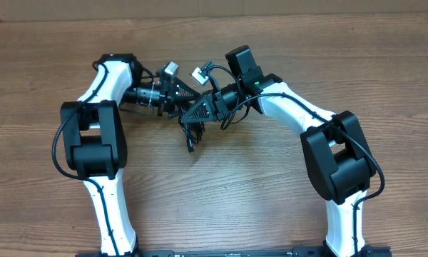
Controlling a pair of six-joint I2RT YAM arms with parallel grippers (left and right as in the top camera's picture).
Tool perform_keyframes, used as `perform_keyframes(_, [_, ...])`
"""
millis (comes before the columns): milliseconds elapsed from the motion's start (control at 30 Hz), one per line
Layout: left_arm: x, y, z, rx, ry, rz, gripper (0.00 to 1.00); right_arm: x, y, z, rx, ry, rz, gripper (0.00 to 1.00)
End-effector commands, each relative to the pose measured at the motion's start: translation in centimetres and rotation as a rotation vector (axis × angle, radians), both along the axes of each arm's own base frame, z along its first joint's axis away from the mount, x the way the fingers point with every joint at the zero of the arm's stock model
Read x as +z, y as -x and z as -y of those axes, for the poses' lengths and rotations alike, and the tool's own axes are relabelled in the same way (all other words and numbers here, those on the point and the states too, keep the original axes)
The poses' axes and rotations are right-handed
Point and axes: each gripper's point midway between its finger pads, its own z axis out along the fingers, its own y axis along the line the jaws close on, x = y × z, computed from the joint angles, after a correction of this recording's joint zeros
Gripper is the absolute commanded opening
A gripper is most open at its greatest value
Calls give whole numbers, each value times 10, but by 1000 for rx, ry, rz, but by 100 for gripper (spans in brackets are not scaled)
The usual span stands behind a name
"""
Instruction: Untangle cables
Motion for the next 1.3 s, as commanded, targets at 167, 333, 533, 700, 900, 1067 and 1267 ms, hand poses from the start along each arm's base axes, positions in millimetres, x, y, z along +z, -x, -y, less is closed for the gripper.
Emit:
perform_keyframes(167, [-10, 20, 31, -96, -18, -19, 4, 25, -22, 20, -66, -33, 86, 4])
perform_keyframes(333, [-15, 18, 26, -98, -44, -7, 4, -1, -44, 36, -195, 123, 24, 7])
perform_keyframes(533, [-32, 15, 18, -89, -149, -54, 4, -46, -60, 58, -344, 389, -43, 15])
perform_keyframes(700, [-47, 12, 11, -80, -246, -85, 4, -78, -65, 75, -427, 590, -48, 27])
perform_keyframes(900, [-58, 8, 6, -77, -313, -69, 4, -107, -78, 99, -573, 811, -86, 44])
perform_keyframes(1067, [-65, 4, 3, -80, -348, -34, 4, -91, -89, 96, -613, 749, -156, 49])
perform_keyframes(1267, [-68, 3, -2, -105, -392, 16, 4, -66, -95, 124, -656, 758, -239, 54])
